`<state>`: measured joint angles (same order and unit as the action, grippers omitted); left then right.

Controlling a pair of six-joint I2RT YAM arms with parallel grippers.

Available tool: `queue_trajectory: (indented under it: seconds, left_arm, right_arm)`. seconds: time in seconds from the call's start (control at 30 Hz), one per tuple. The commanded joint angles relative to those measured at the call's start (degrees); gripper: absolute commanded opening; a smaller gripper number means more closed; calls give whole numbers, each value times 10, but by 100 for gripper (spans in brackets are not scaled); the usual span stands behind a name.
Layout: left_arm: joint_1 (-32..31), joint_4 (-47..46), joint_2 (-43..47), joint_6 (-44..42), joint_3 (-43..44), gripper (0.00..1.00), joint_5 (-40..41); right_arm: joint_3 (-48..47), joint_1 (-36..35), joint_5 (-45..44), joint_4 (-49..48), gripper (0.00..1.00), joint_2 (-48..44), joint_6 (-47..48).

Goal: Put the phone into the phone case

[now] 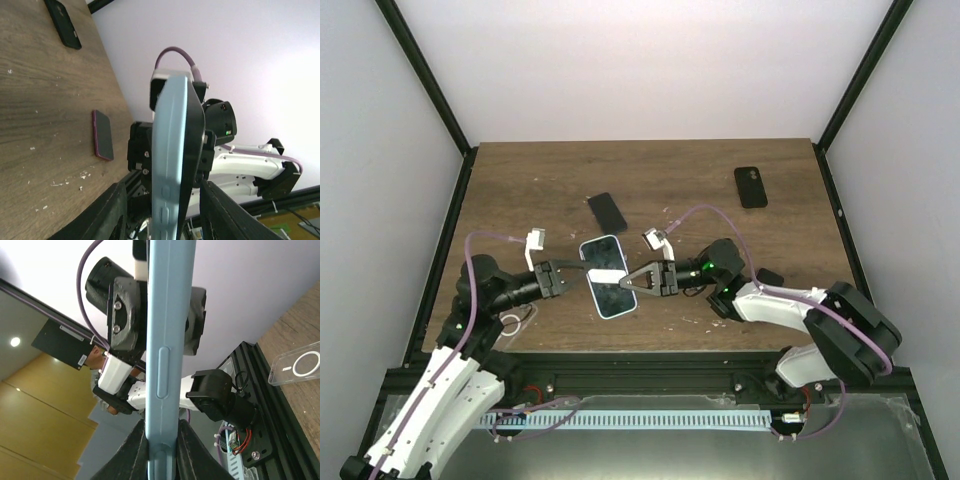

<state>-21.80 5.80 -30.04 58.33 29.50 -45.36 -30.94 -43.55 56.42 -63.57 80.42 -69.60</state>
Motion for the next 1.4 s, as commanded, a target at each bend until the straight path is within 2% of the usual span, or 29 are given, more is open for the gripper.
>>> queue_trajectory:
  seconds: [0.0, 0.1, 0.17, 0.37, 0.67, 0.77, 0.87, 0.93, 1.2, 1.37]
  left_arm:
    - [0, -20, 0, 0, 25, 41, 28]
    - [0, -21, -1, 0, 27, 39, 37]
    - [0, -22, -2, 0, 28, 34, 42]
    - [0, -25, 3, -15, 26, 0, 48]
    - [0, 9, 10, -63, 39, 0, 31]
    - [0, -5, 12, -66, 36, 0, 11]
    - [0, -27, 16, -61, 29, 0, -11]
    - [0, -51, 17, -50, 19, 0, -26]
    - [0, -69, 5, -40, 2, 0, -52]
    - [0, -51, 5, -53, 6, 0, -46]
  right_arm:
    - [-8, -5, 20, 11, 10, -34, 48]
    - [-12, -7, 24, 31, 10, -41, 62]
    - [-13, -8, 26, 39, 10, -42, 68]
    - [-17, -9, 24, 78, 14, -51, 87]
    - [-31, -9, -6, 143, 27, -79, 111]
    - [-46, -9, -25, 179, 30, -88, 117]
    - [-64, -8, -48, 213, 40, -95, 122]
    - [-70, -8, -64, 221, 43, -97, 122]
    - [-132, -8, -78, 256, 40, -77, 139]
    - [-148, -8, -99, 290, 30, -76, 157]
